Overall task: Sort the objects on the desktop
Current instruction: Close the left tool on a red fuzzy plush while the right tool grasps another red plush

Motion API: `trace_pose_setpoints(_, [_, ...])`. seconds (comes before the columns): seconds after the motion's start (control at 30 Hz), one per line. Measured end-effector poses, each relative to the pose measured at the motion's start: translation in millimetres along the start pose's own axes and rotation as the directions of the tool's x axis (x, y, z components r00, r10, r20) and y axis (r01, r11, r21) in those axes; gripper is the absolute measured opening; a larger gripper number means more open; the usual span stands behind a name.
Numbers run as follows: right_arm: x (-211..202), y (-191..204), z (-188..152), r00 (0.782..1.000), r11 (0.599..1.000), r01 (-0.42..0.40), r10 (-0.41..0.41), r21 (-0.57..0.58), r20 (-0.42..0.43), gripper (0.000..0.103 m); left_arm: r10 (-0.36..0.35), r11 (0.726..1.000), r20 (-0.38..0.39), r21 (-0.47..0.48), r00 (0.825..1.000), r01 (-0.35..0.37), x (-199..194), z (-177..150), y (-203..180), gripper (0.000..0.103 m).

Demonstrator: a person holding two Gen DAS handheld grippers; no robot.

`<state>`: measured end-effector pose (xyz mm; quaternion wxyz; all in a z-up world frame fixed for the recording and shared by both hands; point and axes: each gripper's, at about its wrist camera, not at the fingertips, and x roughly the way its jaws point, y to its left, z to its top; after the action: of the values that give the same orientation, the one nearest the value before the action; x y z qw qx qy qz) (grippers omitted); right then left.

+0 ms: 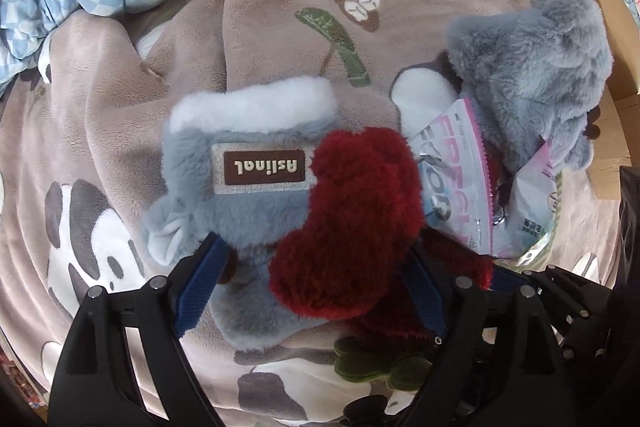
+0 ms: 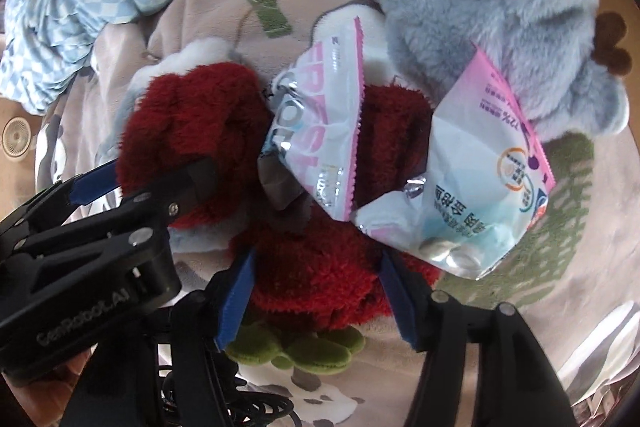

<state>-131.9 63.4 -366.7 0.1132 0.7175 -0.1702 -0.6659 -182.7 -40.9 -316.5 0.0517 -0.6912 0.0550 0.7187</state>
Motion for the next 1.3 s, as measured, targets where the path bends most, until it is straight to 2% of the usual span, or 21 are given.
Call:
trace_pose_setpoints(0.07, [5, -2, 2, 1.0, 1.0, -0.018, 0.018, -0.01, 0.001, 0.06, -0.016, 1.0, -0.005, -0.002, 1.0, 0.016, 5, 1, 2, 0.084])
trace_pose_setpoints(0.13, [7, -7, 2, 1.0, 1.0, -0.02, 0.02, -0.012, 0.001, 0.046, -0.059, 0.998, 0.004, 0.0, 0.998, 0.059, 6, 1, 5, 0.083])
trace_pose_setpoints(0.2, [4, -12, 2, 0.999, 0.999, -0.034, 0.034, 0.004, 0.001, 0.036, -0.093, 0.995, 0.009, -0.024, 0.996, 0.093, 3, 0, 12, 0.063])
trace_pose_setpoints(0.23, [2, -14, 1, 0.999, 0.999, -0.042, 0.042, 0.012, 0.003, 0.032, -0.128, 0.991, -0.001, -0.047, 0.992, 0.128, 3, 0, 17, 0.043])
trace_pose_setpoints(0.3, [-2, -18, -1, 0.998, 0.998, -0.057, 0.057, 0.025, 0.011, 0.028, -0.205, 0.974, -0.02, -0.107, 0.979, 0.201, 1, -2, 28, 0.037])
trace_pose_setpoints(0.33, [-5, -17, -2, 0.998, 0.998, -0.06, 0.06, 0.025, 0.018, 0.026, -0.214, 0.97, -0.022, -0.121, 0.976, 0.21, 0, -3, 30, 0.035])
trace_pose_setpoints(0.67, [-40, -10, -15, 0.992, 0.994, -0.112, 0.111, 0.016, 0.06, 0.021, -0.184, 0.979, 0.067, -0.078, 0.981, 0.189, -52, -10, 29, 0.035])
trace_pose_setpoints(0.83, [-54, -8, -21, 0.989, 0.992, -0.128, 0.127, 0.011, 0.078, 0.021, -0.177, 0.981, 0.076, -0.068, 0.981, 0.182, -70, -11, 26, 0.035])
trace_pose_setpoints(1.17, [-88, -12, -44, 0.979, 0.983, -0.181, 0.182, -0.017, 0.092, 0.02, -0.165, 0.983, 0.088, -0.07, 0.982, 0.172, -99, -35, 21, 0.035])
trace_pose_setpoints(1.3, [-104, -10, -51, 0.972, 0.977, -0.21, 0.212, -0.03, 0.105, 0.008, -0.156, 0.984, 0.101, -0.072, 0.983, 0.163, -113, -41, 19, 0.035])
